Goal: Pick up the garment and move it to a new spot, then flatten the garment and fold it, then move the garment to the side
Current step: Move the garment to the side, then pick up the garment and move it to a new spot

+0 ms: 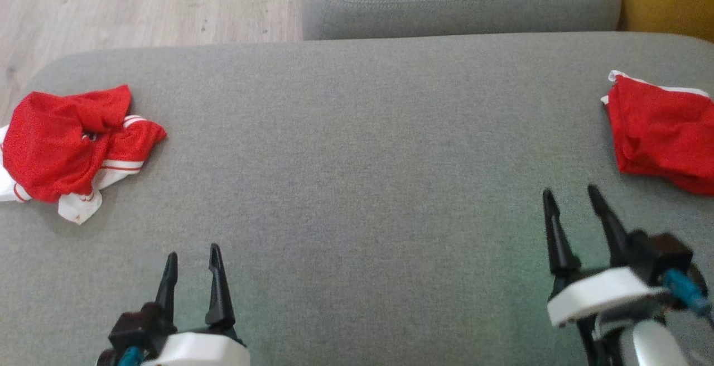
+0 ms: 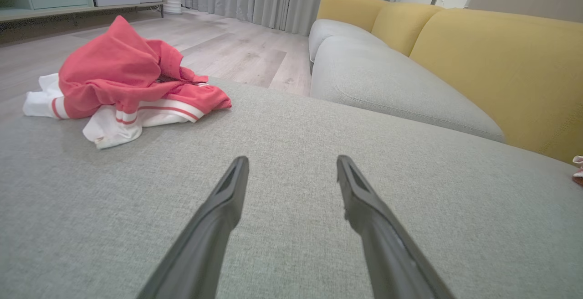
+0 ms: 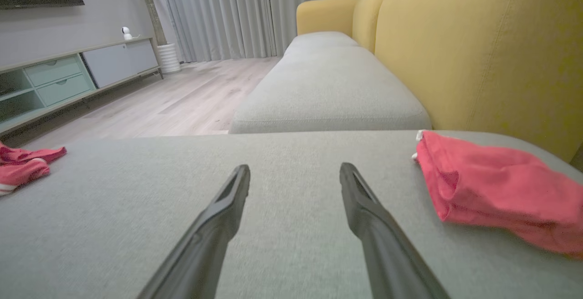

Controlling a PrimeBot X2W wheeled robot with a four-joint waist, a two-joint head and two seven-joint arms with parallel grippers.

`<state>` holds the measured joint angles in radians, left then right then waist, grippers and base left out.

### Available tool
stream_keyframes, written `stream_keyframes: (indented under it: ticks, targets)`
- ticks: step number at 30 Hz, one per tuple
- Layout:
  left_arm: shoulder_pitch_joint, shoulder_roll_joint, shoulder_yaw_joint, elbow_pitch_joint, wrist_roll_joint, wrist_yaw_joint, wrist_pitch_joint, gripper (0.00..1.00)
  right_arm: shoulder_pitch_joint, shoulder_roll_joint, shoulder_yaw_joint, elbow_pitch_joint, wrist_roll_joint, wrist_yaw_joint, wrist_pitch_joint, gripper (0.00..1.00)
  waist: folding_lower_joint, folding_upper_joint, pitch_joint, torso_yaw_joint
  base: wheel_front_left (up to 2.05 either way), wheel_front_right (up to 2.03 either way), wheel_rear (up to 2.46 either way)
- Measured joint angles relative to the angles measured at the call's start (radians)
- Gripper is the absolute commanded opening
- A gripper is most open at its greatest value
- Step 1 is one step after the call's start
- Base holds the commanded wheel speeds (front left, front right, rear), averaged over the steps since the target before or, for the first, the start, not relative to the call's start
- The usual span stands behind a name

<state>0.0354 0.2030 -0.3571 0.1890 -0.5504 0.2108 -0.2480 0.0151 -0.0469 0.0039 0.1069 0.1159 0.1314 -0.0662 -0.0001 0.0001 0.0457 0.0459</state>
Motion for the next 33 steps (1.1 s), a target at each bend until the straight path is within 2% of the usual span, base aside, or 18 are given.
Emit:
stream_keyframes:
  ticks: [7, 21, 27, 33]
  targets:
    - [0.018, -0.004, -0.01, 0.001, 0.0, -0.009, 0.0, 1.0, 0.061, 0.0, 0.05, -0.023, 0.04, 0.0, -0.006, 1.0, 0.0, 0.0, -0.018, 0.001, 0.0, 0.0, 0.0]
    - [0.016, -0.004, -0.037, -0.002, 0.0, -0.01, 0.009, 1.0, 0.065, 0.0, 0.035, -0.035, 0.044, 0.0, -0.006, 1.0, 0.0002, 0.0, -0.025, 0.019, 0.0, 0.0, 0.0]
    - [0.012, -0.004, -0.049, -0.004, 0.001, -0.01, 0.011, 1.0, 0.106, 0.001, 0.031, -0.036, 0.044, 0.0, -0.005, 1.0, 0.0001, 0.0, -0.031, 0.099, 0.0, 0.0, 0.0]
    - [0.013, 0.009, -0.045, -0.015, 0.001, -0.007, 0.018, 1.0, 0.109, 0.001, 0.054, -0.043, 0.057, 0.0, -0.005, 1.0, 0.0001, 0.0, -0.037, 0.225, 0.0, 0.0, 0.0]
